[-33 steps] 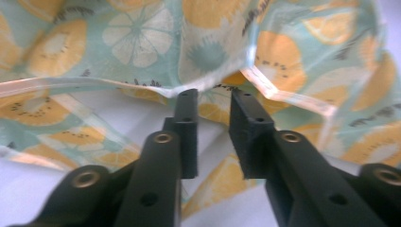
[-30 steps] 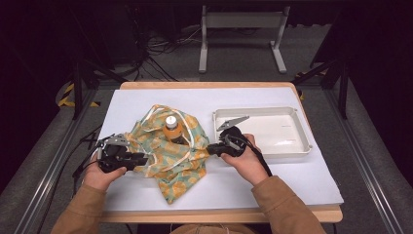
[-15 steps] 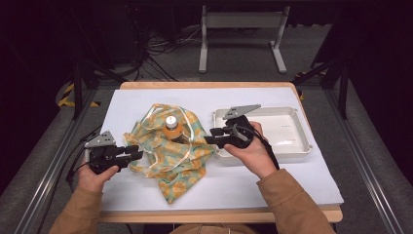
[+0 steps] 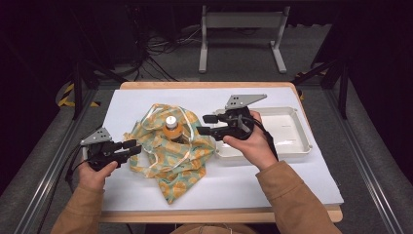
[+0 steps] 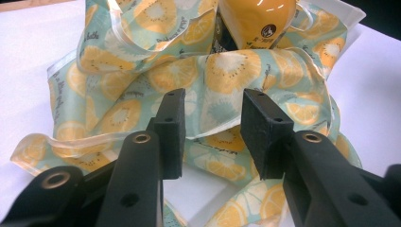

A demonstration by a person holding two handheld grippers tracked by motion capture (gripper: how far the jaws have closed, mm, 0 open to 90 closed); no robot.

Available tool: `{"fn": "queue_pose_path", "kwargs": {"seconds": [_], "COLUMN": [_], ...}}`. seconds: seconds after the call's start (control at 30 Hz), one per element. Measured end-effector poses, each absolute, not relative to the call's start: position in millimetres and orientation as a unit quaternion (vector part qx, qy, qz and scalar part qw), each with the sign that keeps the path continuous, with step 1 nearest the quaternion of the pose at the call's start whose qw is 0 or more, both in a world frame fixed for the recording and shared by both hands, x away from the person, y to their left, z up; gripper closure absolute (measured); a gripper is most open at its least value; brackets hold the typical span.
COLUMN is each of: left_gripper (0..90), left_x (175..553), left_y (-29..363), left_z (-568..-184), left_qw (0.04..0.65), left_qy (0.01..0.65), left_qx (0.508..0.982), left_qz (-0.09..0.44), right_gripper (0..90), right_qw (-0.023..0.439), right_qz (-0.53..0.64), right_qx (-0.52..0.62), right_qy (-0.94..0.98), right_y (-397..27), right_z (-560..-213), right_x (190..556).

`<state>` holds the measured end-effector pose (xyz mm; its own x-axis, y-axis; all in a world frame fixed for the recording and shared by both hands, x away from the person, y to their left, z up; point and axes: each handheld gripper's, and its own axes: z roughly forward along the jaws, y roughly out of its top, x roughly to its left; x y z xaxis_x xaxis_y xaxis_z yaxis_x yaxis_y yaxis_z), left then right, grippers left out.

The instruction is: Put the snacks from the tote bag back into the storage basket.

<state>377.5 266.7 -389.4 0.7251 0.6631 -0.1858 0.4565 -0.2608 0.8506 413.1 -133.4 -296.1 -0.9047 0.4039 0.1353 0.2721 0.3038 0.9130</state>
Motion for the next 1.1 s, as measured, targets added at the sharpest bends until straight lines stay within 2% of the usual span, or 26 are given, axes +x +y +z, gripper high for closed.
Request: {"fn": "queue_pose_path", "kwargs": {"seconds": [0.17,0.53,1.1], "left_gripper": [59.6,57.2,54.9], "left_x": [378,377,377], "left_y": [268,267,270], "left_z": [-390,-391,-392], "left_qw": [0.497,0.499,0.502], "left_qy": [0.355,0.359,0.370], "left_qx": [0.785,0.782,0.775], "left_qz": [0.104,0.102,0.103], "right_gripper": [49.1,40.9,35.8], "right_qw": [0.044,0.028,0.044], "right_qz": [0.568,0.578,0.572], "right_qx": [0.194,0.165,0.178], "right_qy": [0.798,0.799,0.800], "right_y": [-132,-109,-72], "right_z": [-288,-285,-306], "right_x": [422,438,457]}}
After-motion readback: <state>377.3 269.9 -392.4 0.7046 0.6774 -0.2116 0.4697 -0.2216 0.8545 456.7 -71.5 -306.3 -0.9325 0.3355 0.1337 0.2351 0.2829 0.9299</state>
